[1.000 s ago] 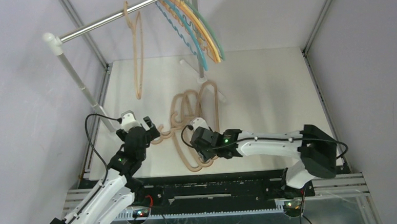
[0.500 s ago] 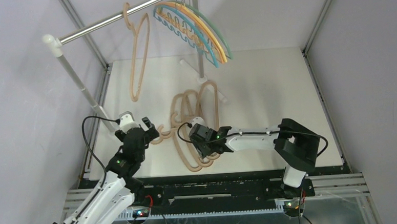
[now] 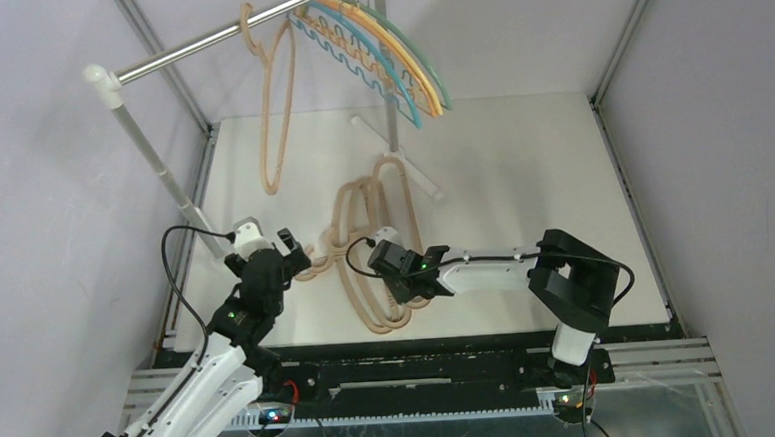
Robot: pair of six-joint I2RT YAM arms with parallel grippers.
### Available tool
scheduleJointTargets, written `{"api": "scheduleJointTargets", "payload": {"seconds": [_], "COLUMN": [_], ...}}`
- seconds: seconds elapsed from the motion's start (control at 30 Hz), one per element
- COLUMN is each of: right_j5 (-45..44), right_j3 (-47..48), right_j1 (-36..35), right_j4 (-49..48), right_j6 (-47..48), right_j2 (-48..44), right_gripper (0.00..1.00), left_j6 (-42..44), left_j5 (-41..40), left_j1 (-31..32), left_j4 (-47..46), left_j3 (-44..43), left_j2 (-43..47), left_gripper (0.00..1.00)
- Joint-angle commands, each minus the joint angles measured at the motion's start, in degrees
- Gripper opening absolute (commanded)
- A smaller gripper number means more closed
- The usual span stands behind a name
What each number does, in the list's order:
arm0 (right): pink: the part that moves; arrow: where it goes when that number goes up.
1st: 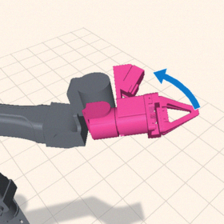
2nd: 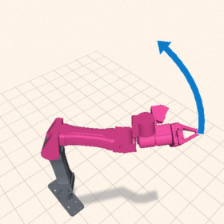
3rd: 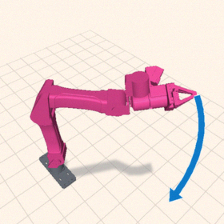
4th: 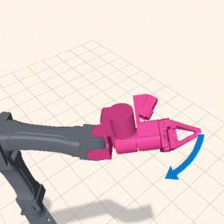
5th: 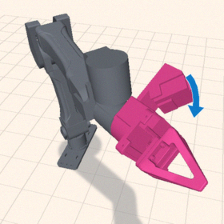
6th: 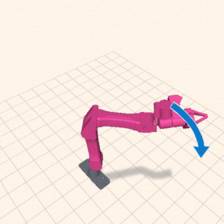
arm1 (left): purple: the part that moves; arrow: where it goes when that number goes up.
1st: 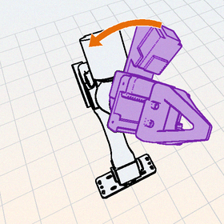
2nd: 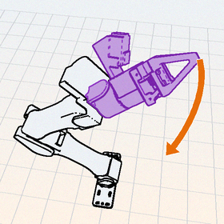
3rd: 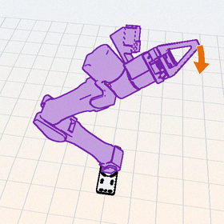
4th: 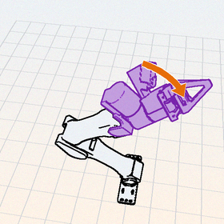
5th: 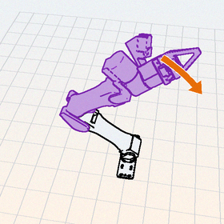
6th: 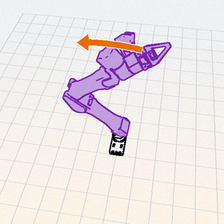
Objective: Organize the hangers
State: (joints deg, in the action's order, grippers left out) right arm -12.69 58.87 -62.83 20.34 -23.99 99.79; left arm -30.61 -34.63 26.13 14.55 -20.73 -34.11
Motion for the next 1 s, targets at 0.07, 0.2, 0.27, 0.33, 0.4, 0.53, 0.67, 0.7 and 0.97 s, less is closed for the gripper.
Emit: {"api": "scheduleJointTargets", "payload": {"seconds": [0.07, 0.2, 0.27, 0.33, 0.4, 0.53, 0.67, 0.7, 0.97], "right_j5": [-1.71, -4.39, -5.48, -5.29, -3.62, 4.50, 20.61, 23.72, 44.90], "right_j3": [0.85, 0.69, -0.14, -1.37, -2.61, -3.32, -2.65, -2.37, -0.16], "right_j1": [-0.64, -0.68, -0.52, -0.05, 0.71, 3.34, 7.67, 8.34, 13.69], "right_j4": [4.62, 9.39, 11.70, 13.50, 15.03, 17.40, 16.63, 16.47, 9.26], "right_j6": [-0.71, -0.68, -0.54, -0.72, -0.74, -0.50, -0.84, -1.33, -11.02], "right_j2": [-7.76, -13.84, -16.95, -20.37, -23.89, -31.95, -37.86, -38.85, -43.14], "right_gripper": [0.07, 0.06, 0.05, 0.04, 0.02, 0.03, 0.02, 0.02, 0.03], "left_j6": [-0.24, -0.14, -0.11, -0.06, 0.01, -0.06, -0.06, 0.00, 0.29], "left_j5": [-1.32, -1.45, -1.56, -1.66, -1.71, -1.77, -1.78, -1.71, -1.17], "left_j1": [0.18, 0.28, 0.24, 0.24, 0.24, 0.24, 0.24, 0.24, 0.24], "left_j4": [-0.22, 0.17, 0.30, 0.38, 0.40, 0.18, -0.60, -0.85, -2.55], "left_j3": [-0.34, -0.71, -0.66, -0.70, -0.61, -0.66, -0.90, -1.03, -1.73], "left_j2": [-0.04, 0.10, 0.37, 0.56, 0.57, 0.20, -0.78, -1.05, -2.70], "left_gripper": [0.99, 0.99, 1.00, 1.00, 0.99, 0.99, 0.99, 0.99, 0.99]}}
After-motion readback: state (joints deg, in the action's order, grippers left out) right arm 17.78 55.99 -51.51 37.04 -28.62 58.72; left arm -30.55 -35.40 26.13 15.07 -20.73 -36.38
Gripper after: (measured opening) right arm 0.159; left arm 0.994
